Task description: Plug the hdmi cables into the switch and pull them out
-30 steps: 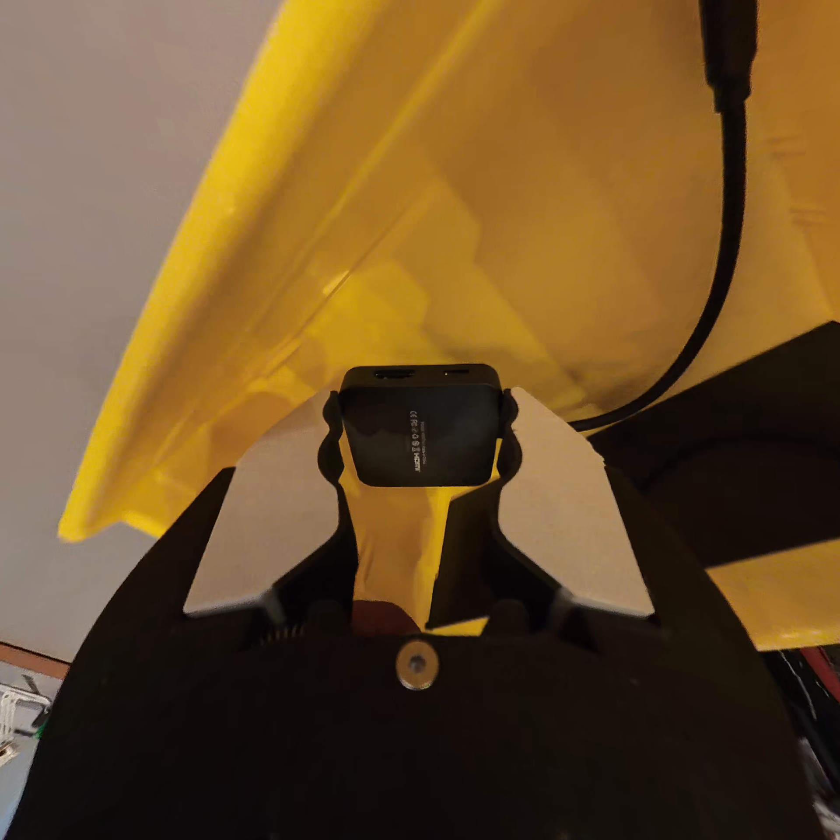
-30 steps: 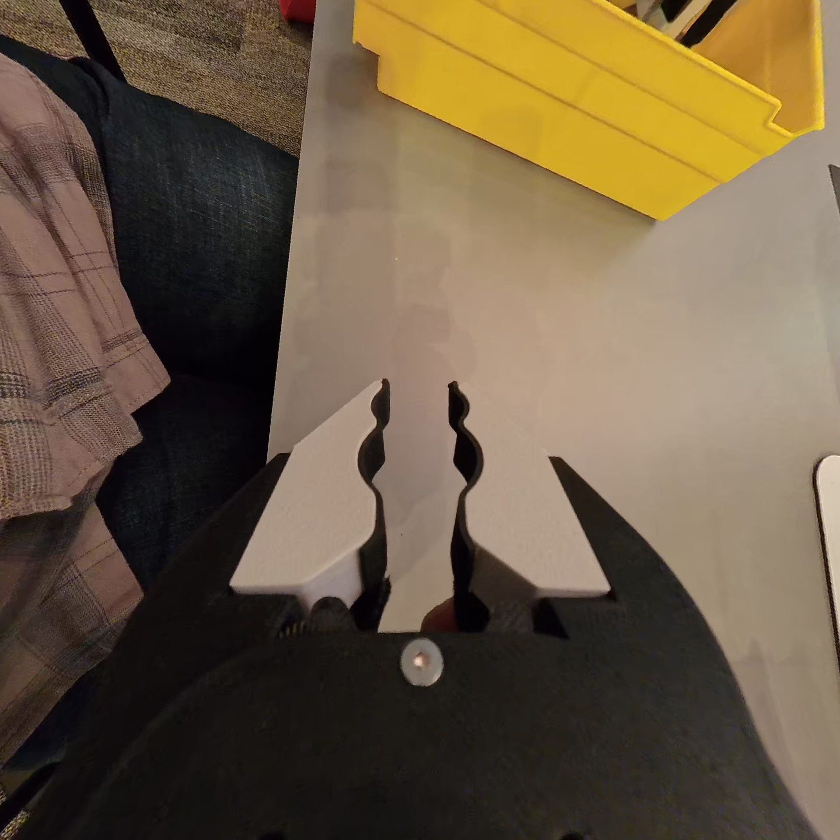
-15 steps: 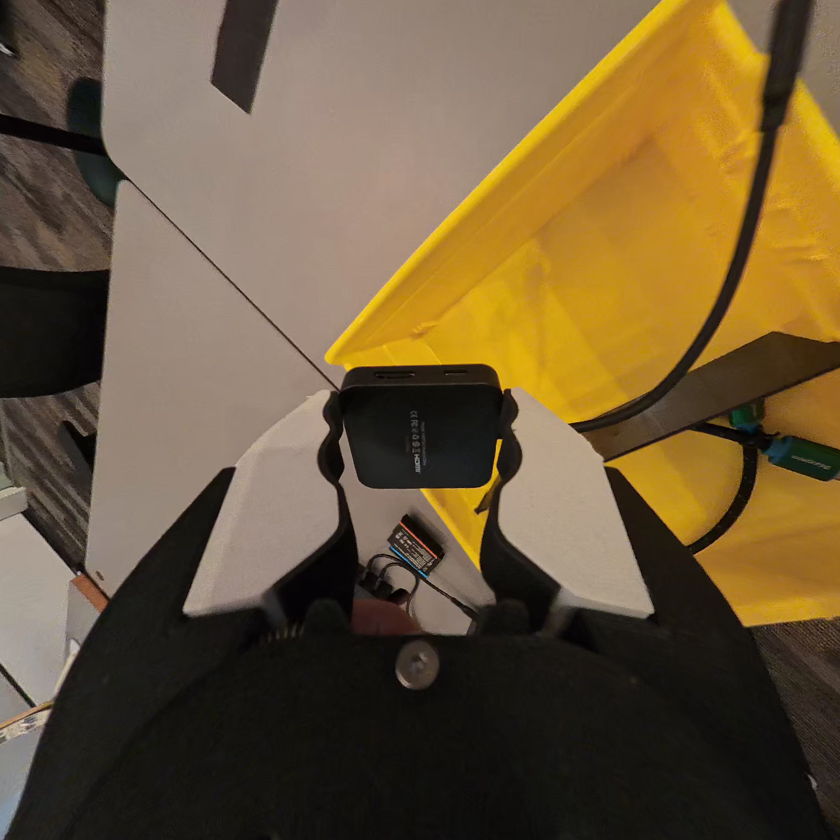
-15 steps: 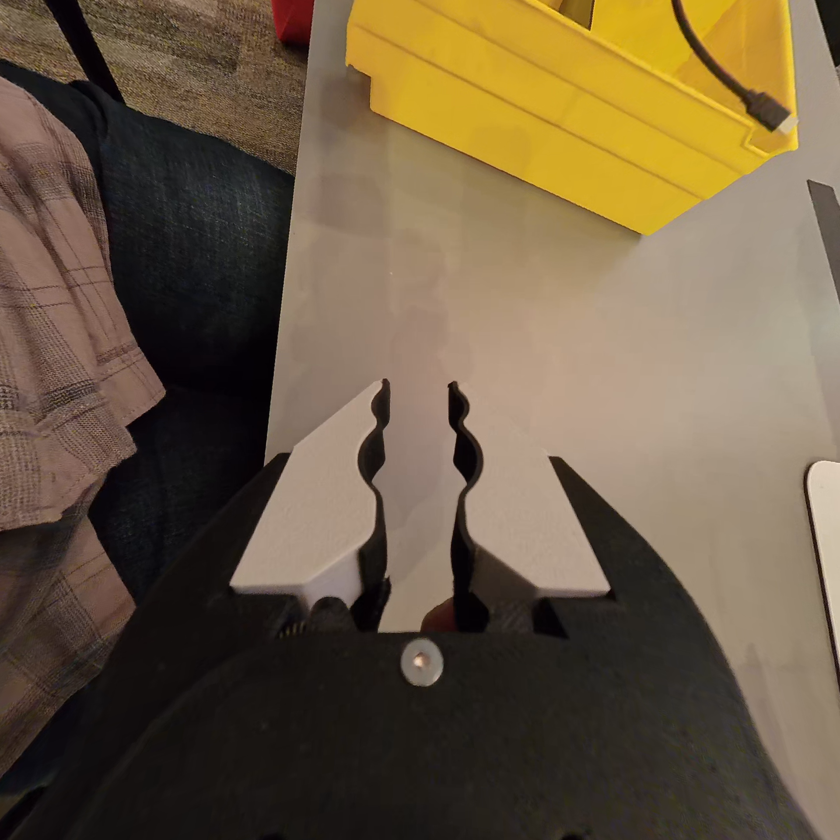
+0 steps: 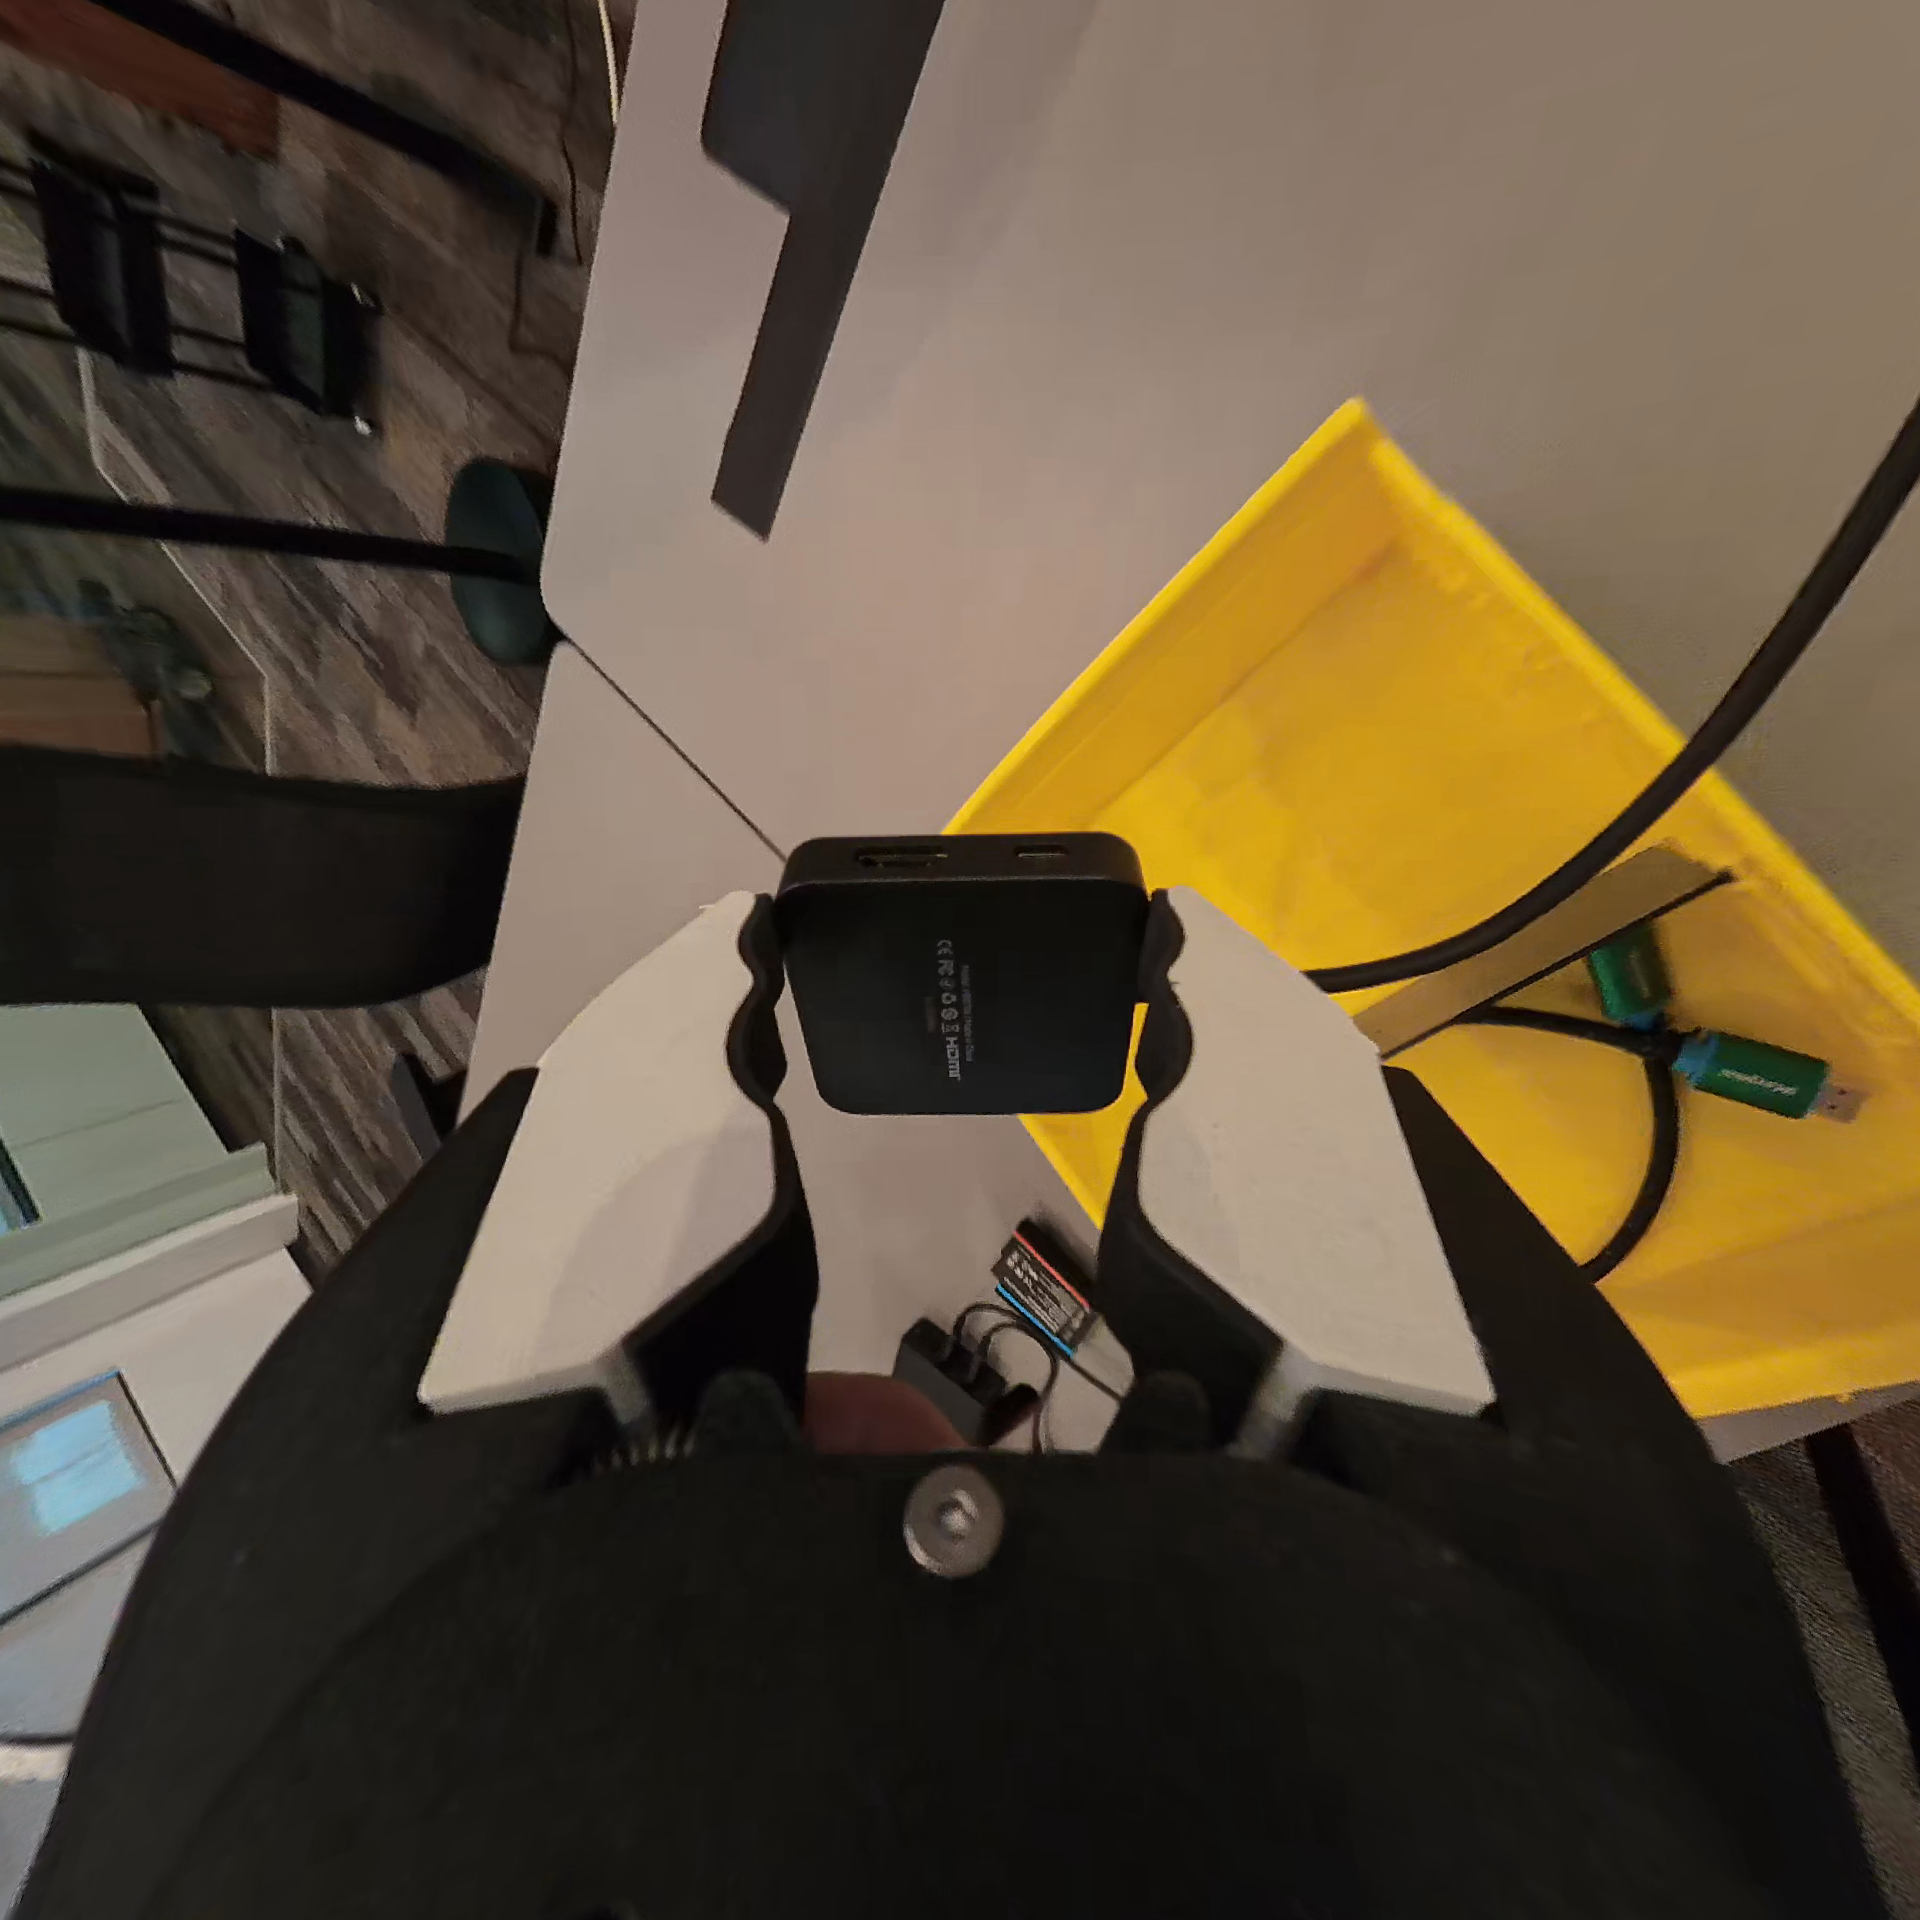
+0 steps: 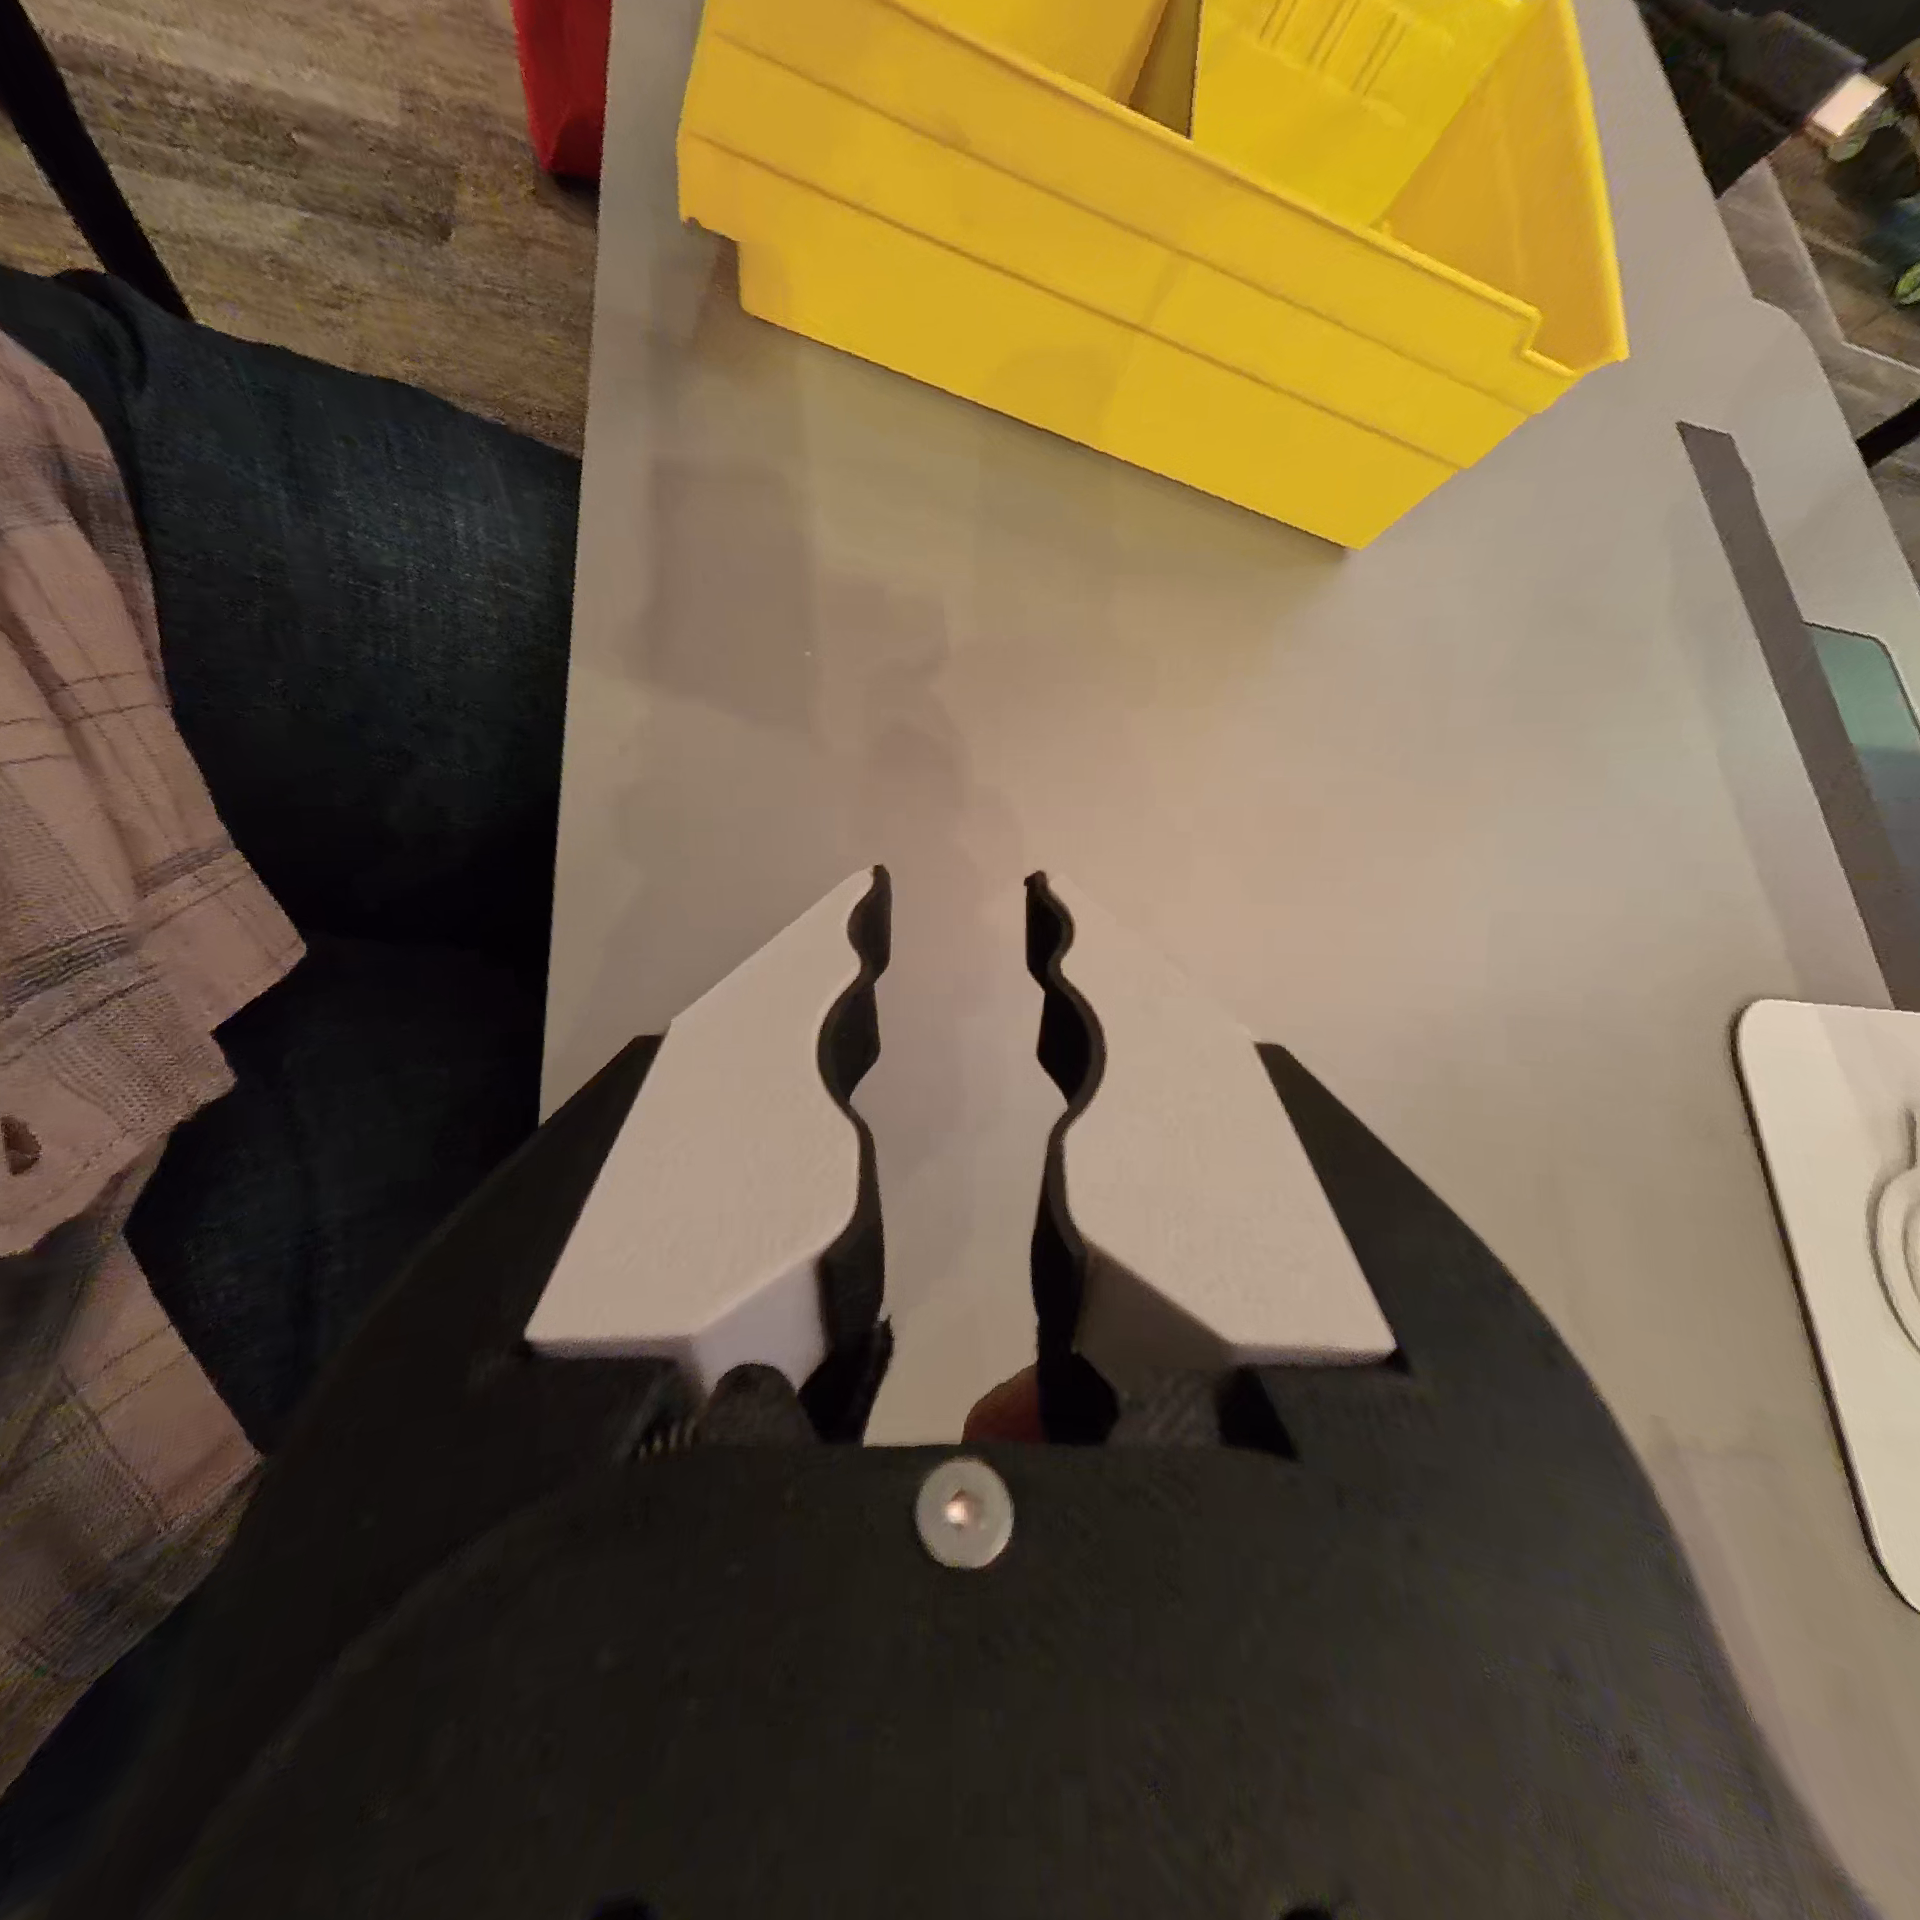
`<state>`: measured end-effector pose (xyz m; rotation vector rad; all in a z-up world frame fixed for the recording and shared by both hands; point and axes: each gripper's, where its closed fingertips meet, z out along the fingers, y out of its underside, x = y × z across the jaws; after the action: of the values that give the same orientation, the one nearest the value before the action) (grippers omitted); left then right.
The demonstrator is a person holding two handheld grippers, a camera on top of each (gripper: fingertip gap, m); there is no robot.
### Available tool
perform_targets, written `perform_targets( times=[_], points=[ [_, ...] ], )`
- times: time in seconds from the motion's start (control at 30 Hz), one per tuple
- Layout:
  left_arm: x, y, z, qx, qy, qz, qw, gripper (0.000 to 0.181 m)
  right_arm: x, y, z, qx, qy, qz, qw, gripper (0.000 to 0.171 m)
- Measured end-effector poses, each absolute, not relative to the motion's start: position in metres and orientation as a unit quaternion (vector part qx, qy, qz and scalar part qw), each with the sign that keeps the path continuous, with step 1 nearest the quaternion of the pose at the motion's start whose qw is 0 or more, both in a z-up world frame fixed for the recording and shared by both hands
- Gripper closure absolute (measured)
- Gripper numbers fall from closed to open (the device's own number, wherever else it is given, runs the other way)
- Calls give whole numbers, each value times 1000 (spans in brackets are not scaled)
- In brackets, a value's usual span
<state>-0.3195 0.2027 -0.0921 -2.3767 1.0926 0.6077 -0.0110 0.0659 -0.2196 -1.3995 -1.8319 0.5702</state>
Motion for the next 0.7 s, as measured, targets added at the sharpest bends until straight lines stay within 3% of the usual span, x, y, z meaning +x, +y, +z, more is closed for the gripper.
perform_targets(
  times=[0.3, 0.7],
  points=[
    [-209, 213, -89, -792, 521, 165, 270, 115, -5, 94, -199, -583, -657, 221, 424, 147],
    [-94, 227, -135, -740, 574, 77, 343, 115, 31, 161, -173, -678, -490, 268, 478, 147]
  ],
)
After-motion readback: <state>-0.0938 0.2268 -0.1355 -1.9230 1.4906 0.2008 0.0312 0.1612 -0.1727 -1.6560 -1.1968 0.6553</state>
